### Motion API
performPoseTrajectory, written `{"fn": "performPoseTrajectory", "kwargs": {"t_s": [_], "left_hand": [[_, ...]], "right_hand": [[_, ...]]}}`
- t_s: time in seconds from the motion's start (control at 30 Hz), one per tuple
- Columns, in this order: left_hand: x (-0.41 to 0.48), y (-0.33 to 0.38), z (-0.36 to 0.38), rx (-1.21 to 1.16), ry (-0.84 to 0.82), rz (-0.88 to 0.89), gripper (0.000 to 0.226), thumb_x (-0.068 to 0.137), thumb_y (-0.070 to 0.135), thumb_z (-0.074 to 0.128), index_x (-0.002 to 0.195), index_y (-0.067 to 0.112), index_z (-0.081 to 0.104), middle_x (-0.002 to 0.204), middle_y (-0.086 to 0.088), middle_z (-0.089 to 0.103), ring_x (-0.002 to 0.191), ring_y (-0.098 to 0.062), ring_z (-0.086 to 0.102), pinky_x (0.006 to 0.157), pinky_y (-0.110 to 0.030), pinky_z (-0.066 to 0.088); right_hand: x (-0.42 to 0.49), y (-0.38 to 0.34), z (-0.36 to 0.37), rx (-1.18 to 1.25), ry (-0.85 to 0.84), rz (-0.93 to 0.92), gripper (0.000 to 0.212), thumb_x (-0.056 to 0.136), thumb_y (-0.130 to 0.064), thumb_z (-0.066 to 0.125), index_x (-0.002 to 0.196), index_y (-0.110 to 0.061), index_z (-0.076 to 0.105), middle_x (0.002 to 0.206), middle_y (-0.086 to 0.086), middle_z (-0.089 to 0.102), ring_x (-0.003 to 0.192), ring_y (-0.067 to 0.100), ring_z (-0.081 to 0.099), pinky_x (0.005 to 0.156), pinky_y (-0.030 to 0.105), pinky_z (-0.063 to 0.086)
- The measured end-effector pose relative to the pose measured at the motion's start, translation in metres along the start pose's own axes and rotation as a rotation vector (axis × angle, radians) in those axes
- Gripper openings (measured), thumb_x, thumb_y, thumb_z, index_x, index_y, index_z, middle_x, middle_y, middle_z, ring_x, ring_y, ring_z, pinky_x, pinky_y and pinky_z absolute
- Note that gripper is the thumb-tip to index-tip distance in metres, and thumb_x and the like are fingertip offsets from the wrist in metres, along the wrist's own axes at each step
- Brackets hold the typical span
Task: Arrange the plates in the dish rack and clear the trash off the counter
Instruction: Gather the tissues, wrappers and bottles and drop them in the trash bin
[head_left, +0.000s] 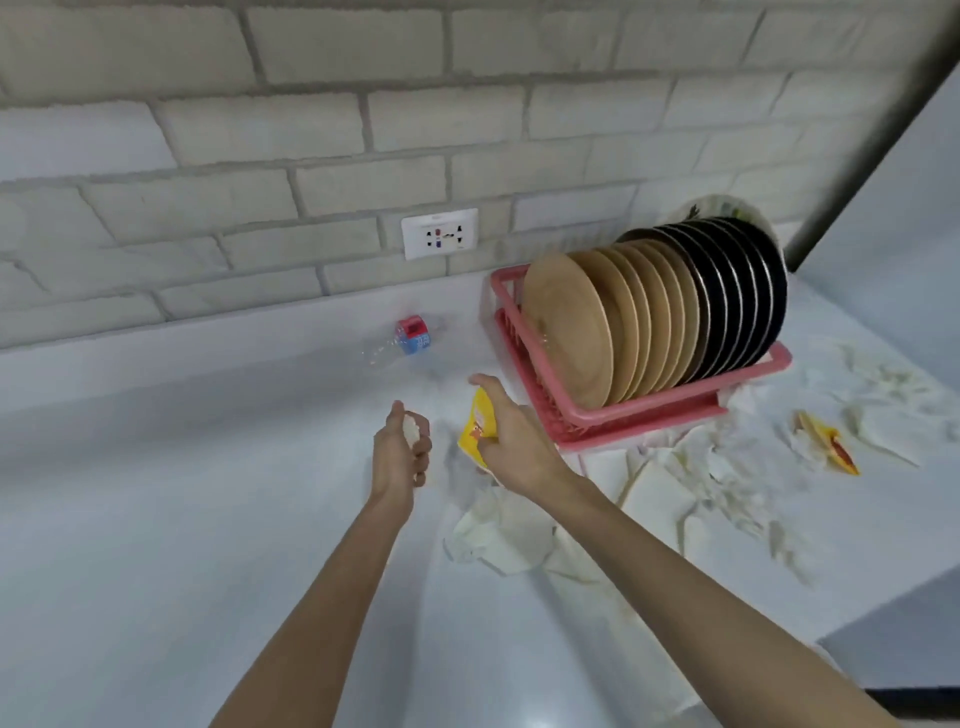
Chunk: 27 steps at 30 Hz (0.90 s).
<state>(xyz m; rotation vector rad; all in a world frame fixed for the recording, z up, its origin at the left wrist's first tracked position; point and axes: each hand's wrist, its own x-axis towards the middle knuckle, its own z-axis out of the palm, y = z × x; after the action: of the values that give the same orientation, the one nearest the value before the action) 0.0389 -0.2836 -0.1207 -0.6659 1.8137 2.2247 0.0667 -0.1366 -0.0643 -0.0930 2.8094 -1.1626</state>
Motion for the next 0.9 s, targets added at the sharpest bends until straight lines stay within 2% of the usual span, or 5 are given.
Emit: {"fn": "performPoseTrajectory", "kwargs": {"t_s": [0.2, 0.33, 0.63, 0.77, 0.9], "left_hand": [[-0.073, -0.011, 0.071, 0.161, -0.158, 0.167, 0.041, 0.103, 0.029, 0.043, 0.065, 0.012, 0.041, 0.048, 0.007, 0.031, 0.044, -0.012, 0.023, 0.042, -0.023, 0.022], [-0.131, -0.033, 0.123, 0.177, -0.268, 0.245, 0.029, 0.100, 0.017, 0.047, 0.072, 0.010, 0.044, 0.053, 0.002, 0.034, 0.046, -0.014, 0.027, 0.040, -0.023, 0.028], [-0.278, -0.133, 0.254, 0.302, -0.560, 0.325, 0.020, 0.102, 0.017, 0.050, 0.092, 0.006, 0.064, 0.075, 0.001, 0.067, 0.048, -0.010, 0.039, 0.041, -0.017, 0.026], [-0.327, -0.204, 0.290, 0.427, -0.674, 0.345, 0.023, 0.103, 0.018, 0.050, 0.092, 0.016, 0.070, 0.066, 0.006, 0.054, 0.052, -0.005, 0.042, 0.047, -0.012, 0.031], [-0.354, -0.258, 0.306, 0.479, -0.726, 0.187, 0.039, 0.104, 0.026, 0.047, 0.068, 0.015, 0.056, 0.055, 0.004, 0.035, 0.047, -0.009, 0.027, 0.041, -0.018, 0.020]], "right_hand": [[-0.084, 0.043, -0.049, 0.098, 0.162, 0.043, 0.057, 0.089, -0.009, 0.052, 0.142, -0.026, 0.038, 0.097, 0.008, 0.062, 0.092, 0.027, 0.060, 0.073, 0.034, 0.045], [-0.161, 0.077, -0.090, 0.149, 0.261, 0.138, 0.061, 0.094, -0.015, 0.052, 0.145, -0.034, 0.027, 0.083, 0.004, 0.056, 0.081, 0.024, 0.057, 0.075, 0.043, 0.046], [-0.364, 0.203, -0.175, 0.285, 0.482, 0.478, 0.054, 0.091, -0.013, 0.058, 0.133, -0.039, 0.039, 0.102, -0.007, 0.055, 0.096, 0.020, 0.054, 0.080, 0.033, 0.042], [-0.436, 0.265, -0.179, 0.366, 0.535, 0.636, 0.059, 0.089, -0.013, 0.059, 0.138, -0.037, 0.034, 0.118, 0.003, 0.054, 0.110, 0.028, 0.053, 0.097, 0.048, 0.045], [-0.485, 0.309, -0.174, 0.412, 0.507, 0.719, 0.052, 0.087, -0.008, 0.063, 0.131, -0.025, 0.043, 0.113, 0.005, 0.058, 0.105, 0.026, 0.056, 0.090, 0.039, 0.048]]}}
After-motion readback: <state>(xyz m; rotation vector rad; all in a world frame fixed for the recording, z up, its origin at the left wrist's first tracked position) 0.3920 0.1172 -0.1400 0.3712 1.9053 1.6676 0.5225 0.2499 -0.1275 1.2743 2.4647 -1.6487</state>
